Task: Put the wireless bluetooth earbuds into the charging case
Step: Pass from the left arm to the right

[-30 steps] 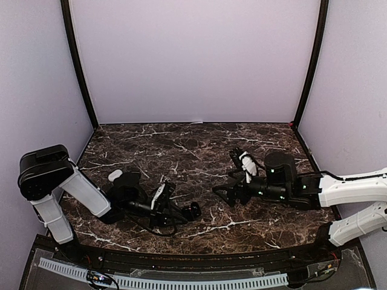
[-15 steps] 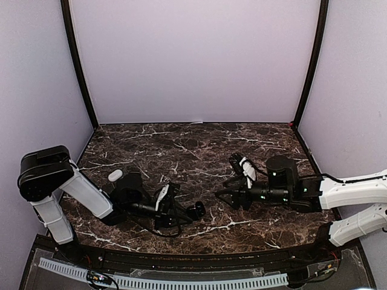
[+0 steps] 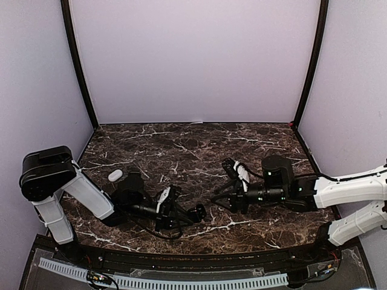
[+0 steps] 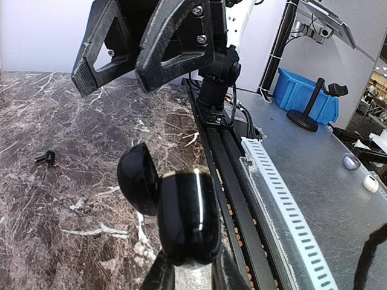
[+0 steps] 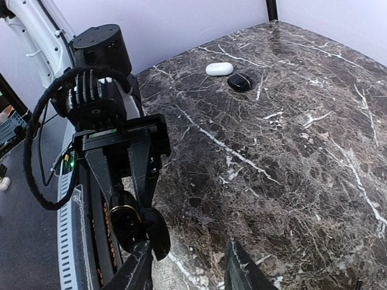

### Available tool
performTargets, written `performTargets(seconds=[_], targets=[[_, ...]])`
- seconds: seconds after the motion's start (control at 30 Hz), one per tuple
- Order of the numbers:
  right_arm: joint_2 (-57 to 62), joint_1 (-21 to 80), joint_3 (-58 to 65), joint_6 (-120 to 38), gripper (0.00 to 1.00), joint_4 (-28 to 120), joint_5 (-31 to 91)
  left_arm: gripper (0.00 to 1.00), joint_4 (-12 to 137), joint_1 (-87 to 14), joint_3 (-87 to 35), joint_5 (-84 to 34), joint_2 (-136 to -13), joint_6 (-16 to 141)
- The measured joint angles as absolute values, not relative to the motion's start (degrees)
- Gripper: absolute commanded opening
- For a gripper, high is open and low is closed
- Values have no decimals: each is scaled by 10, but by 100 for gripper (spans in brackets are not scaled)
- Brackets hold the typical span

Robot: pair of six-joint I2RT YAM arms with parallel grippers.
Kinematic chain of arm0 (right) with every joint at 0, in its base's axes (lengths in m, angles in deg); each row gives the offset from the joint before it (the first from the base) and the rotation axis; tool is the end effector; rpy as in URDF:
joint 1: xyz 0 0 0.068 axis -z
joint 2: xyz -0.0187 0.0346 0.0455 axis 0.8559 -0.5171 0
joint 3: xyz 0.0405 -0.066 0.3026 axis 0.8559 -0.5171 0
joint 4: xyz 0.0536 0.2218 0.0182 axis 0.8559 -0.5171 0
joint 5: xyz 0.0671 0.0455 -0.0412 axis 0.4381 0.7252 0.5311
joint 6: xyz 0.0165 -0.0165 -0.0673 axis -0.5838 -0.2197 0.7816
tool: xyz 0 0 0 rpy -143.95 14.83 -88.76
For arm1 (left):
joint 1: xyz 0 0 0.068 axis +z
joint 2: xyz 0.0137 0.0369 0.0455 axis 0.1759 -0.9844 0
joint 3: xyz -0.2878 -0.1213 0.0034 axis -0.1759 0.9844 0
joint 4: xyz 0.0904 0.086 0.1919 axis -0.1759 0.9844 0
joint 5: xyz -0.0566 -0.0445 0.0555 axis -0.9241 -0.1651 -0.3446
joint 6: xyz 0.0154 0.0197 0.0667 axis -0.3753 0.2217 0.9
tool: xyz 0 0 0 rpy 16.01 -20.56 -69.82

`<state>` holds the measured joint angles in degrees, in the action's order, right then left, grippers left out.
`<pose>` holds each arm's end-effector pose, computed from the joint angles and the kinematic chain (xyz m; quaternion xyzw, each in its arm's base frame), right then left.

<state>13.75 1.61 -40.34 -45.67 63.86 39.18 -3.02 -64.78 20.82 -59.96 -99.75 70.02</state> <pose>0.1148 0.2092 0.2720 -0.3913 0.7184 0.4152 0.3981 0.1424 -0.2703 0.2110 0.5191 0.5265 -0.5429 0.3982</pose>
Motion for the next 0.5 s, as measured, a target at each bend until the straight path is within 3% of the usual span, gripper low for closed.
performTargets(seconds=[0.5], targets=[[113, 16, -401, -454, 44, 658, 500, 0, -84, -651, 199, -655, -1015, 689]])
